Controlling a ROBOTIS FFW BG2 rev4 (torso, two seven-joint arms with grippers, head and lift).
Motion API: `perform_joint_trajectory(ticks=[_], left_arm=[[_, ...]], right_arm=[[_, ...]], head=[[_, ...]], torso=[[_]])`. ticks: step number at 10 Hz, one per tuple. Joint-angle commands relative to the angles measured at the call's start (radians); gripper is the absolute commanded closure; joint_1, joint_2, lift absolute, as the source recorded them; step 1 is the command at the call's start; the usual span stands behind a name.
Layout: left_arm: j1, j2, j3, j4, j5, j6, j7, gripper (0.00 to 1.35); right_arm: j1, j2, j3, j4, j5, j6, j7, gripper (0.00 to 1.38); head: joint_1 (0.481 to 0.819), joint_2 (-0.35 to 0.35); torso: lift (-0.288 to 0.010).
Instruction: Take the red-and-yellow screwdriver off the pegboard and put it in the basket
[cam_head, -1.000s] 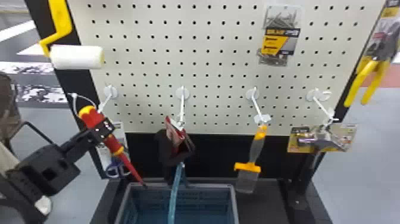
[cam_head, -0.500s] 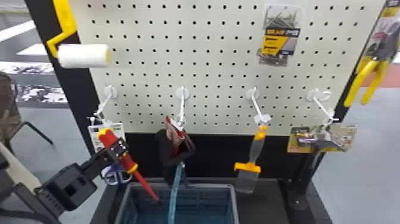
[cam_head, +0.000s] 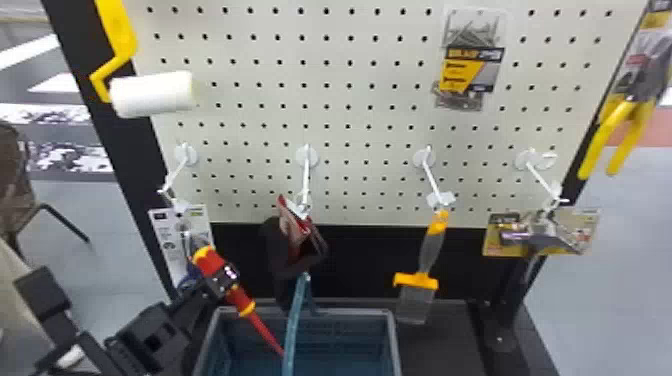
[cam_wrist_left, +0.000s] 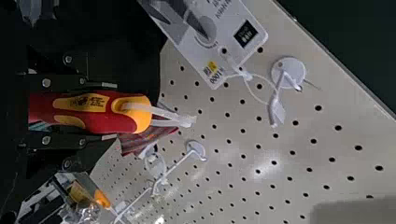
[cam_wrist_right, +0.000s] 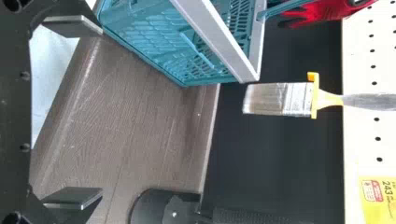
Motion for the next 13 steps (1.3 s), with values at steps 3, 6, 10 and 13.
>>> perform_joint_trajectory(ticks=[3, 6, 10, 13], left_arm=[[0.003, 0.0, -0.047, 0.127, -0.033, -0.062, -0.048, 1.17], [0.001, 0.0, -0.078, 0.203, -0.041, -0.089, -0.066, 1.17], [-0.003, 0.004, -0.117, 0.259, -0.052, -0.089, -0.08, 1.17], [-0.001, -0.007, -0.137, 0.272, -0.087, -0.089, -0.08, 1.17]], right_arm=[[-0.003, 0.003, 0.0, 0.01, -0.003, -0.008, 0.002, 0.1], [-0.01, 0.006, 0.0, 0.025, -0.003, -0.012, 0.009, 0.1], [-0.02, 0.009, 0.0, 0.04, -0.001, -0.018, 0.018, 0.1], [-0.022, 0.009, 0.0, 0.045, -0.001, -0.018, 0.022, 0.1]], head=[[0.549, 0.0], [0.549, 0.0], [0.549, 0.0], [0.549, 0.0]], torso=[[-0.1], [-0.1], [-0.1], [-0.1]])
